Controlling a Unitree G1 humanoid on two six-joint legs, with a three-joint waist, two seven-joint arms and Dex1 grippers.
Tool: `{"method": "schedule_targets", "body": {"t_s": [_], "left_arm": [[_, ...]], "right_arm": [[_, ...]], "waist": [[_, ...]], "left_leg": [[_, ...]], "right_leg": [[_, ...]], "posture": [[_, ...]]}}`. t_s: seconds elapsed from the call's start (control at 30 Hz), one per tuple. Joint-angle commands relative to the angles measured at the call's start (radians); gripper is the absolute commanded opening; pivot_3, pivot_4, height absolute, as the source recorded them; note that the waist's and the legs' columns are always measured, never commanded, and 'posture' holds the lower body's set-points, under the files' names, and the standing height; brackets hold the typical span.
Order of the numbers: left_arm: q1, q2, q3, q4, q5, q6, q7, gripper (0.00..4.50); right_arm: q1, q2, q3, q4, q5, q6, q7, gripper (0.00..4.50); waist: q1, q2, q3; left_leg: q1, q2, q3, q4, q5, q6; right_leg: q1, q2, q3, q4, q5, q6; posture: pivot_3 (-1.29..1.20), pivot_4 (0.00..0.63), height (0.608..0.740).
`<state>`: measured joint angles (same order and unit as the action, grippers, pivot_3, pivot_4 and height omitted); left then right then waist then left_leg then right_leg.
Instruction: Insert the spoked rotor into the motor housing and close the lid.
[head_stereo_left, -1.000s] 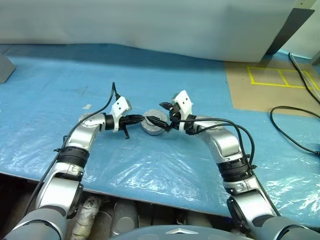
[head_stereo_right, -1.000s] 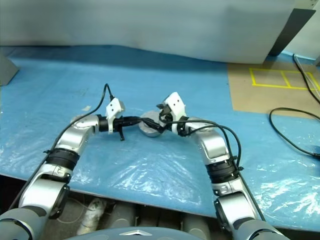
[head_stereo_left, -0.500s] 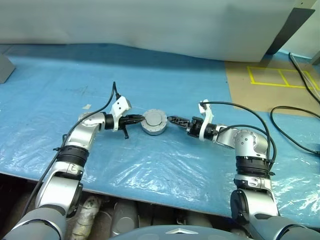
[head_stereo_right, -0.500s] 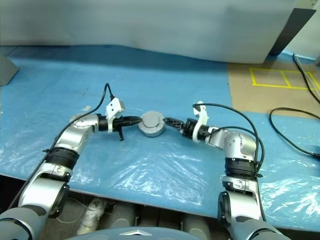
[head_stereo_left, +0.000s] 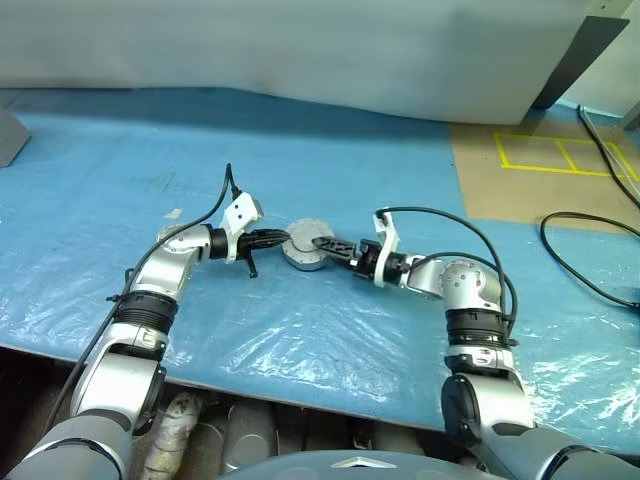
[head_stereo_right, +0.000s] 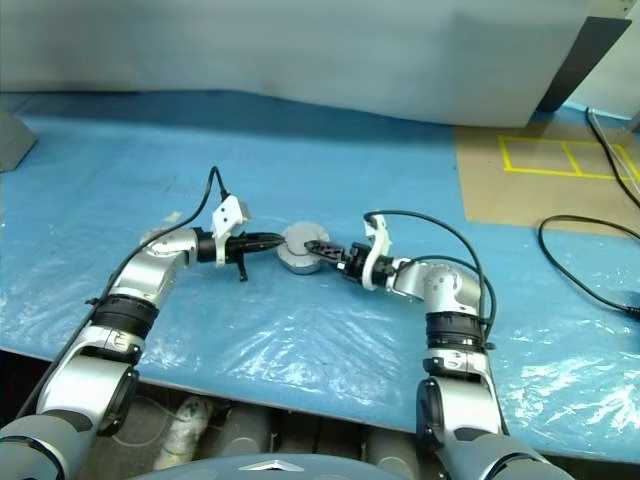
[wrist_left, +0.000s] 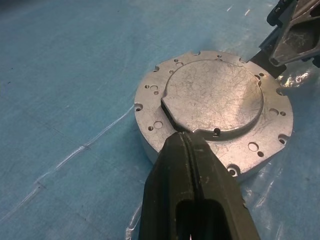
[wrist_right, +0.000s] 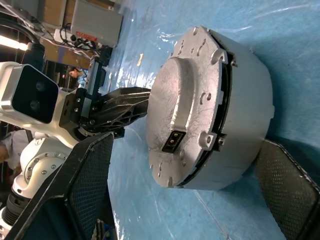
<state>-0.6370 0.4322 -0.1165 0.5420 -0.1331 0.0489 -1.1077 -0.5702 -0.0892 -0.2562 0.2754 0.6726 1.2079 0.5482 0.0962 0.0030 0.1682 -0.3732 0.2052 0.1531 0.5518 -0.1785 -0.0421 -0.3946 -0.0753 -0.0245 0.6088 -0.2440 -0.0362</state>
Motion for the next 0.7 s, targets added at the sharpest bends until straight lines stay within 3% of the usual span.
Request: {"method": "schedule_targets", "body": {"t_s": [0.03, 0.27, 0.37, 0.57, 0.7], "left_arm": [[0.012, 0.000, -0.019, 0.002, 0.013, 0.000, -0.009, 0.00], [0.010, 0.001, -0.019, 0.013, 0.015, -0.007, -0.011, 0.00], [0.008, 0.002, -0.018, 0.021, 0.017, -0.011, -0.011, 0.00], [0.008, 0.003, -0.011, 0.012, 0.007, -0.010, -0.020, 0.00], [-0.025, 0.000, 0.065, -0.054, -0.093, 0.085, -0.026, 0.00]], "right_arm": [[0.012, 0.022, 0.012, 0.007, 0.024, -0.006, 0.007, 4.06], [0.039, 0.028, 0.017, -0.042, 0.056, -0.003, 0.026, 1.84], [0.047, 0.036, 0.025, -0.056, 0.066, -0.005, 0.026, 1.14], [0.041, 0.049, 0.036, -0.059, 0.064, -0.011, 0.020, 1.14], [0.036, 0.055, 0.019, -0.036, 0.062, -0.013, 0.002, 1.14]], "waist": [[0.000, 0.000, 0.000], [0.000, 0.000, 0.000], [0.000, 0.000, 0.000], [0.000, 0.000, 0.000], [-0.001, 0.000, 0.000]], "left_leg": [[0.000, 0.000, 0.000, 0.000, 0.000, 0.000], [-0.002, 0.000, 0.000, 0.000, 0.000, 0.000], [-0.002, 0.000, 0.000, 0.000, 0.000, 0.000], [-0.002, 0.000, 0.000, 0.000, 0.000, 0.000], [-0.002, 0.000, 0.000, 0.000, 0.000, 0.000]], "right_leg": [[0.000, 0.000, 0.000, 0.000, 0.000, 0.000], [-0.002, 0.000, 0.000, 0.000, 0.000, 0.001], [-0.002, 0.000, 0.000, 0.000, 0.000, 0.000], [-0.003, 0.000, 0.000, 0.000, 0.000, 0.000], [-0.003, 0.000, 0.000, 0.000, 0.000, 0.000]], "posture": [[0.00, 0.150, 0.740], [0.00, 0.150, 0.740], [0.00, 0.150, 0.740], [0.00, 0.150, 0.740], [0.00, 0.150, 0.740]]}}
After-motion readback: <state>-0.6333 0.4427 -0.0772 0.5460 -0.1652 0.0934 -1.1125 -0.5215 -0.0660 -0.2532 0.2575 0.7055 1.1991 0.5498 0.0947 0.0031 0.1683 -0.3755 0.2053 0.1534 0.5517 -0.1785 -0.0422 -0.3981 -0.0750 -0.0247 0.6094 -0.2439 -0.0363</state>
